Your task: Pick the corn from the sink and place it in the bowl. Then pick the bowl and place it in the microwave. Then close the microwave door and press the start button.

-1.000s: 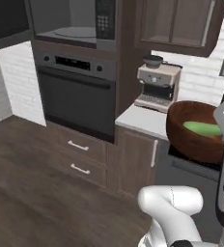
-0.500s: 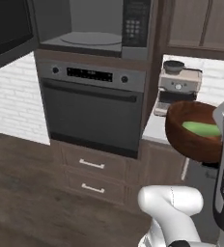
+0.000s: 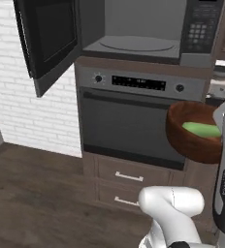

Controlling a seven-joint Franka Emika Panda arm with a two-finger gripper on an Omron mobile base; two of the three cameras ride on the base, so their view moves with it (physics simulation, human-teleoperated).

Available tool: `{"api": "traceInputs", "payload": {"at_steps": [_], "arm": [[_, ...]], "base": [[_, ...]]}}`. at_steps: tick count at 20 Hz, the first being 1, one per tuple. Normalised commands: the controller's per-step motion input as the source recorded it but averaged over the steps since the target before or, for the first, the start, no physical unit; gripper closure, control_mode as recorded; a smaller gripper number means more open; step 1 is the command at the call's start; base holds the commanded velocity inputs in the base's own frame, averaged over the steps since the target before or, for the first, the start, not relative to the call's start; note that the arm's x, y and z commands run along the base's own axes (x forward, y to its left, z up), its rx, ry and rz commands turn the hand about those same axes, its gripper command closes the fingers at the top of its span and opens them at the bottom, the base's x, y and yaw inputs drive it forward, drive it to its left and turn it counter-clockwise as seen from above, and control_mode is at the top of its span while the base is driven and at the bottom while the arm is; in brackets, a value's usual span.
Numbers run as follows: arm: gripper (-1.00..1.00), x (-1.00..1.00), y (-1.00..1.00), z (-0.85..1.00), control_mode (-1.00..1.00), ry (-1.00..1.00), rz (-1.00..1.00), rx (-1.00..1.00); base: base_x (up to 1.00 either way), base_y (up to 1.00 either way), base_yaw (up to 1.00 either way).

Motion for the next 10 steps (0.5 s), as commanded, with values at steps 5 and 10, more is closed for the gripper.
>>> {"api": "traceInputs", "payload": {"at_steps": [5,10], "arm": [[1.0,0.0,0.0,0.0,1.0,0.0,0.0,0.0],[1.0,0.0,0.0,0.0,1.0,0.0,0.0,0.0]], "base": [[0.54,0.8,0.0],[0.34,0.15,0.07]]}}
